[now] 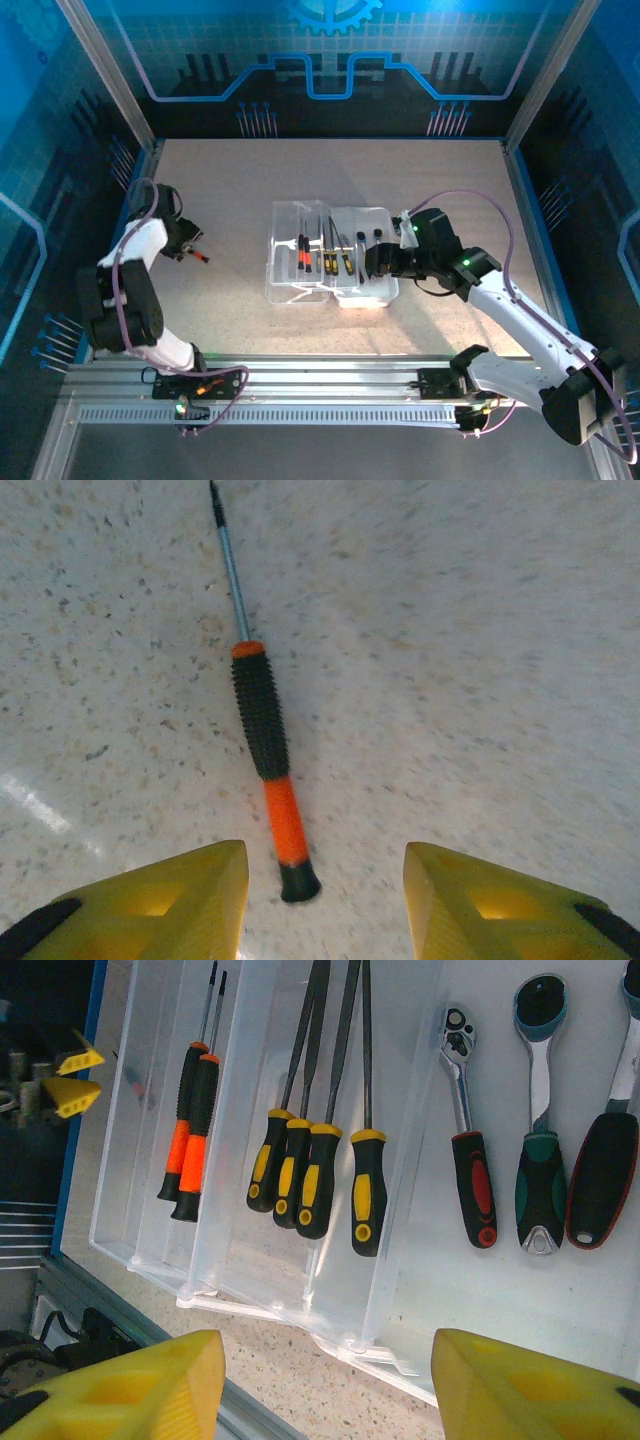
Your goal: Pack the tool kit
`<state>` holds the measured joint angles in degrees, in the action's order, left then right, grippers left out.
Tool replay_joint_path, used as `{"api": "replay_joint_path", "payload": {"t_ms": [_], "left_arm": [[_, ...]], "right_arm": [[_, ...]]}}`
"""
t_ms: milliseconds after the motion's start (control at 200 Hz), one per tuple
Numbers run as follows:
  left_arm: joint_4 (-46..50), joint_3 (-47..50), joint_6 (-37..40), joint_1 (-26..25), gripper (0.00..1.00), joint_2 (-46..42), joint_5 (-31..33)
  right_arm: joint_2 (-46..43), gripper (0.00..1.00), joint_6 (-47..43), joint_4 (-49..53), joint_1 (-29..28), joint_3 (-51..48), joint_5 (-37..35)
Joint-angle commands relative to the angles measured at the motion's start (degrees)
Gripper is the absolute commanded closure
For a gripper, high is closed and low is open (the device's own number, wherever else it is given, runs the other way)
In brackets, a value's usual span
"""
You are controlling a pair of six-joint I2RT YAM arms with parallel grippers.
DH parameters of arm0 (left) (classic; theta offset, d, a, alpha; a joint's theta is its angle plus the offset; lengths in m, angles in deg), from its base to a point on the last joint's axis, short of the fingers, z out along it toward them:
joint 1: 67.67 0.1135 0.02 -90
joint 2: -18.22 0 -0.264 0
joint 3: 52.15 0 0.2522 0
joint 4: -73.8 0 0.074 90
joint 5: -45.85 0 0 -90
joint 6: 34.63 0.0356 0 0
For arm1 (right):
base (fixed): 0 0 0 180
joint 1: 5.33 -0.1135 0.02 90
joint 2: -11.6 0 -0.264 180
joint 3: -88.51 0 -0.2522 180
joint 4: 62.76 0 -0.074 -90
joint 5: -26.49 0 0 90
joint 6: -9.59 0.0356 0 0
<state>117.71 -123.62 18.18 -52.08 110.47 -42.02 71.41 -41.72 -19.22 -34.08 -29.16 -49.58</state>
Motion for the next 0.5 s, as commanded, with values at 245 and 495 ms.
{"api": "replay_joint_path", "payload": {"t_ms": [245, 495], "left_arm": [[3.9, -6.8, -3.0, 1.3, 0.60, 13.7, 4.9], [0.8, -4.0, -1.8, 2.1, 0.75, 12.5, 4.0]], "right_arm": [[-2.8, 0.42, -0.8, 1.4, 2.9, -1.3, 0.6], [-3.9, 0.43, 0.2, 2.1, 3.0, -0.9, 0.8]]}}
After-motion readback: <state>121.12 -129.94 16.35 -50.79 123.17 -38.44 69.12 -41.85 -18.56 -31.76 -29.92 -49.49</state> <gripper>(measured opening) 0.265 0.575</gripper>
